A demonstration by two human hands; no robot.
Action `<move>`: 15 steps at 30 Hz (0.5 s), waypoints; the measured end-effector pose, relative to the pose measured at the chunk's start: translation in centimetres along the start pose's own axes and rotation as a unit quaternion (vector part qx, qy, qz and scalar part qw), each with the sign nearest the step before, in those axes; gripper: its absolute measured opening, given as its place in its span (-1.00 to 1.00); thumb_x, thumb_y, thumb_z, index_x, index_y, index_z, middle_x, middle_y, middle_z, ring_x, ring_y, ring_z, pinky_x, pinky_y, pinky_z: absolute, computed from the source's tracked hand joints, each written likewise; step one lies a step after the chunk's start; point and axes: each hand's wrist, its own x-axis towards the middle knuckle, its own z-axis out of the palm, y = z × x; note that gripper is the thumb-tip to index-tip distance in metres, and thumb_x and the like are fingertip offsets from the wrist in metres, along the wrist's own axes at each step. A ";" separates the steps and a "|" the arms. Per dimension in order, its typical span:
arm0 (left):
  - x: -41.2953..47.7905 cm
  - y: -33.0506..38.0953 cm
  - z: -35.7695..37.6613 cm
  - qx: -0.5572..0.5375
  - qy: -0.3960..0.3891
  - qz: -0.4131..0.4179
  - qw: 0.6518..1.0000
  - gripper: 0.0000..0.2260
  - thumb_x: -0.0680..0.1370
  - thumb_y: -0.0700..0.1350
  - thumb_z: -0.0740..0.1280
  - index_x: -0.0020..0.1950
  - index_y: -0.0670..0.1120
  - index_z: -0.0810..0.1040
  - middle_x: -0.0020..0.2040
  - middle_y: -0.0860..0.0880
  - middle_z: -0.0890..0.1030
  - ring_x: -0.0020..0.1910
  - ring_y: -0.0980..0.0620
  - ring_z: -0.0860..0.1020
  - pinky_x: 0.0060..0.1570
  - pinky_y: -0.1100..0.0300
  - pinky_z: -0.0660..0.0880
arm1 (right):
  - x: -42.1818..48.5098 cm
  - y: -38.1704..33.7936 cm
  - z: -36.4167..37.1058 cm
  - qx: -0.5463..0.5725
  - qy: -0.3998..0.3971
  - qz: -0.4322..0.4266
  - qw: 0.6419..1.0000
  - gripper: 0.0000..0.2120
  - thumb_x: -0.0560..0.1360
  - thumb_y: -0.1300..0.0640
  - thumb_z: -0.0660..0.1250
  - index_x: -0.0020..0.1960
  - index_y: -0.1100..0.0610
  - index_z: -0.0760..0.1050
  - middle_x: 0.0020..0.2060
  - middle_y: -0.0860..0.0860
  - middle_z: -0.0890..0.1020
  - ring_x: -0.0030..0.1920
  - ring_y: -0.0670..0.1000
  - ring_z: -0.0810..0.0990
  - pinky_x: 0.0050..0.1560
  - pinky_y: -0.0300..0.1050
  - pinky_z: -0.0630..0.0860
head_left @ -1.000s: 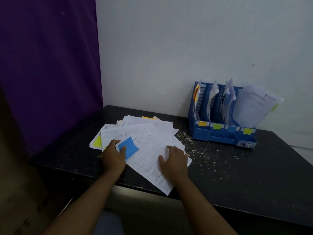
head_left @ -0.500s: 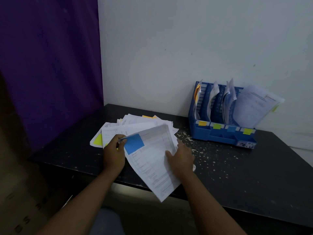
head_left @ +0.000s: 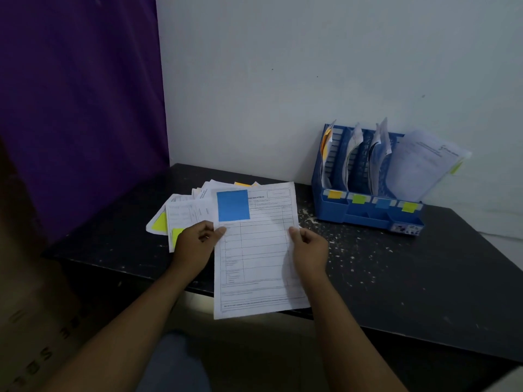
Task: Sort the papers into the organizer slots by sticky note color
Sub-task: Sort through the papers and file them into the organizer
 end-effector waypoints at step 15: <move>0.4 7.0 0.0 -0.068 0.062 0.031 0.995 -0.86 0.66 -0.06 0.42 0.03 -0.11 0.69 -0.11 0.03 0.73 -0.20 0.29 0.65 -0.20 0.50 0.51 | 0.8 -4.8 -2.8 0.035 0.014 -0.072 0.997 -0.74 0.70 0.01 0.28 -0.06 0.07 0.66 -0.15 0.05 0.71 -0.11 0.00 0.66 -0.10 -0.17 0.61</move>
